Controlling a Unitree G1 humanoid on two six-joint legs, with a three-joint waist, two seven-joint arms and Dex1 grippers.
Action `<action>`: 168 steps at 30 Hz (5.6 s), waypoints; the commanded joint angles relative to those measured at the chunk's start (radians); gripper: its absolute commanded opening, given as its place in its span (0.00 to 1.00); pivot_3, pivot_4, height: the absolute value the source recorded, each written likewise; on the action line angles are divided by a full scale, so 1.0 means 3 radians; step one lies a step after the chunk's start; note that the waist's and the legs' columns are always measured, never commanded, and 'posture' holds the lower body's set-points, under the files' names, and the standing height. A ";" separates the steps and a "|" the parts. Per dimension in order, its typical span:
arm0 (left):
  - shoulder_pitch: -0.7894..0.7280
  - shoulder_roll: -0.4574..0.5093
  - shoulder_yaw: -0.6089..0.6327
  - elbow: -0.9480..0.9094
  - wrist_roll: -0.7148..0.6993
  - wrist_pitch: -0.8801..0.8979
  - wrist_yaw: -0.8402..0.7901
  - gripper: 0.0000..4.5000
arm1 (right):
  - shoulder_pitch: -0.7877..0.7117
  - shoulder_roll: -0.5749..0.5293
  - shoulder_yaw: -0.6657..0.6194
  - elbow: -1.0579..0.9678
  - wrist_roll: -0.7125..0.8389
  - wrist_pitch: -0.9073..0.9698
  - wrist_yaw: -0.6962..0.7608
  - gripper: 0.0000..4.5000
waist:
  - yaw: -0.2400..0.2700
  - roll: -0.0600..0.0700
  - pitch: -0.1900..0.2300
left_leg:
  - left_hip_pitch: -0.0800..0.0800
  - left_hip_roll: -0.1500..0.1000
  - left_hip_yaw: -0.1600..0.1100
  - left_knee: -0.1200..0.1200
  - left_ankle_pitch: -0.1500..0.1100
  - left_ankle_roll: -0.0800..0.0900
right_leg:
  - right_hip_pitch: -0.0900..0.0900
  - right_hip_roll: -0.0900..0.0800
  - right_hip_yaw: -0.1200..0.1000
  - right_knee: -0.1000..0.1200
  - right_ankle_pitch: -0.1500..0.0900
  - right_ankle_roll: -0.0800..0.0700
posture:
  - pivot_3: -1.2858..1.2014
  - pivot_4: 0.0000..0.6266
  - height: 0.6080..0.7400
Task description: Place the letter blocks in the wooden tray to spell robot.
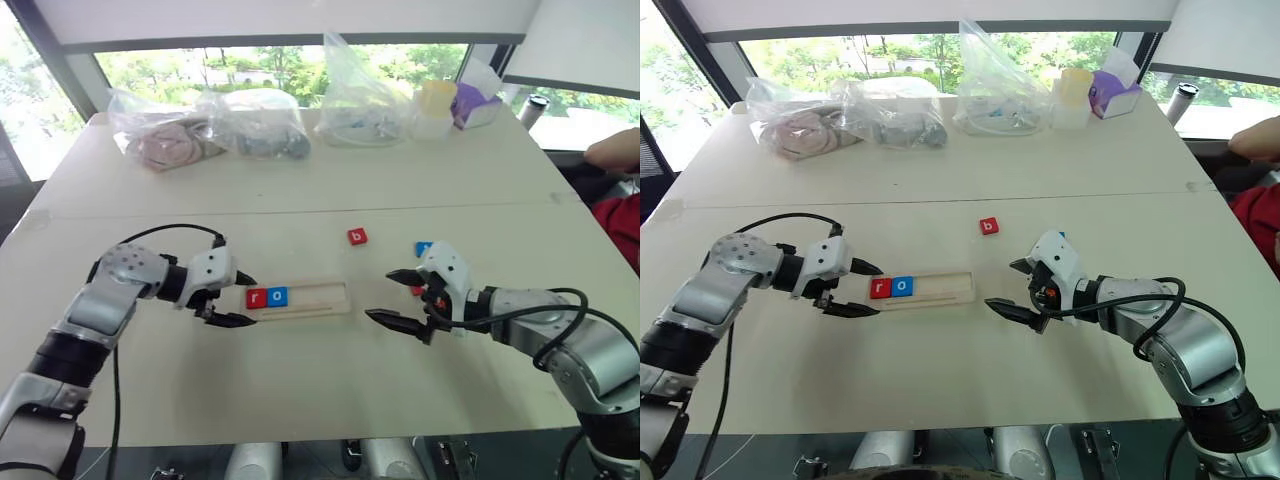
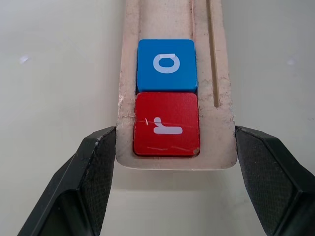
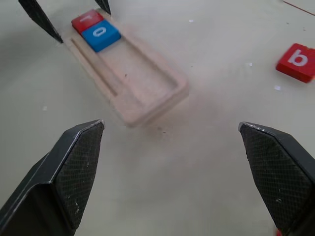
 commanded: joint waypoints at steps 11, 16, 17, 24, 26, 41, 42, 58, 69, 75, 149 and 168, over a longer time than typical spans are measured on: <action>-0.0458 -0.0314 -0.0200 0.0992 0.0362 -0.0716 -0.0188 0.99 | 0.0161 0.0052 -0.0203 -0.0268 0.0048 0.0042 -0.0202 1.00 | 0.0013 0.0004 -0.0004 | 0.0004 -0.0002 -0.0001 0.0012 0.0000 0.0000 | 0.0009 -0.0001 0.0002 0.0003 -0.0003 -0.0007 | 0.52 0.24 1.00; -0.0397 -0.0307 -0.0098 0.0836 0.0352 -0.0606 -0.0034 0.99 | 0.0031 0.0219 -0.0183 -0.0131 -0.0015 0.0055 -0.0389 1.00 | 0.0018 0.0004 -0.0004 | 0.0004 -0.0002 -0.0002 0.0011 0.0000 0.0001 | 0.0009 0.0000 0.0003 0.0004 0.0002 0.0001 | 0.52 0.24 1.00; -0.0369 -0.0273 -0.0070 0.0759 0.0326 -0.0529 -0.0049 0.99 | -0.0049 0.0323 -0.0196 -0.0059 -0.0026 0.0069 -0.0491 1.00 | 0.0015 0.0004 -0.0004 | 0.0004 -0.0002 -0.0003 0.0011 0.0000 0.0001 | 0.0009 0.0000 0.0003 0.0004 0.0002 0.0001 | 0.52 0.24 1.00; -0.0238 -0.0002 0.0171 0.0302 0.0113 -0.0028 -0.0154 0.99 | -0.0702 0.0979 -0.0115 0.0566 -0.0252 0.0219 -0.1126 1.00 | -0.0002 0.0003 -0.0002 | 0.0001 0.0001 -0.0002 0.0010 0.0001 0.0001 | 0.0002 0.0003 0.0004 0.0006 0.0006 -0.0003 | 0.52 0.24 1.00; -0.0229 0.0144 0.0290 0.0198 0.0061 0.0143 -0.0152 0.99 | -0.1015 0.1328 -0.0084 0.0935 -0.0400 0.0336 -0.1500 1.00 | -0.0006 0.0002 -0.0002 | 0.0000 0.0001 -0.0003 0.0004 0.0001 0.0001 | -0.0002 0.0003 0.0003 0.0007 0.0010 -0.0002 | 0.52 0.24 1.00; 0.0558 0.0396 0.1522 -0.1018 -0.0580 0.1432 0.0782 1.00 | -0.1714 0.2219 0.0251 0.2561 -0.1331 -0.0055 -0.2208 0.83 | -0.0096 -0.0001 -0.0002 | -0.0001 0.0000 0.0002 -0.0002 0.0001 0.0001 | -0.0027 -0.0001 0.0015 0.0045 0.0009 -0.0009 | 0.52 0.24 1.00; 0.0602 0.0377 0.1546 -0.1090 -0.0608 0.1482 0.0848 1.00 | -0.1717 0.2228 0.0271 0.2567 -0.1369 -0.0081 -0.2200 0.72 | -0.0095 -0.0001 -0.0002 | -0.0001 0.0001 0.0001 -0.0002 0.0001 0.0001 | -0.0027 0.0001 0.0016 0.0045 0.0009 -0.0009 | 0.52 0.24 1.00; 0.0544 0.0127 0.1162 -0.1370 -0.0807 0.1587 0.1067 1.00 | -0.0950 0.1840 -0.0286 -0.0090 -0.1337 0.1213 -0.2056 0.26 | -0.0046 -0.0002 -0.0003 | -0.0009 -0.0005 -0.0001 -0.0002 0.0002 -0.0002 | -0.0031 -0.0006 0.0014 0.0043 0.0006 -0.0005 | 0.52 0.24 1.00; 0.0266 0.0069 0.0868 -0.0961 -0.0723 0.1400 0.0933 1.00 | -0.0134 0.2358 -0.0468 -0.1352 -0.1442 0.2497 -0.2343 0.26 | -0.0095 -0.0001 -0.0002 | 0.0002 0.0001 -0.0008 -0.0004 0.0003 -0.0003 | -0.0030 0.0005 0.0010 0.0046 -0.0002 -0.0017 | 0.52 0.24 1.00; 0.0191 0.0020 0.0795 -0.0875 -0.0697 0.1352 0.0915 1.00 | 0.0050 0.2429 -0.0525 -0.1258 -0.1601 0.2497 -0.2534 0.26 | -0.0091 -0.0001 -0.0002 | -0.0003 0.0000 -0.0005 -0.0005 0.0004 -0.0004 | -0.0032 0.0004 0.0011 0.0043 -0.0003 -0.0013 | 0.52 0.24 1.00; 0.0692 0.0706 0.1165 -0.1403 -0.1170 0.1792 0.0605 1.00 | 0.0018 -0.0630 -0.0271 0.1847 -0.0995 -0.1858 0.1767 0.79 | -0.0007 -0.0022 0.0019 | 0.0009 -0.0001 0.0019 0.0002 -0.0005 0.0010 | 0.0003 0.0000 0.0024 0.0001 -0.0002 0.0002 | 0.52 0.24 1.00; 0.0774 0.0728 0.1177 -0.1367 -0.1105 0.1728 0.0647 1.00 | -0.0015 -0.0520 -0.0177 0.2296 -0.1250 -0.2419 0.1622 0.26 | 0.0008 -0.0023 0.0018 | 0.0011 -0.0001 0.0023 0.0009 -0.0004 0.0010 | 0.0005 0.0000 0.0028 0.0002 0.0002 -0.0001 | 0.52 0.24 1.00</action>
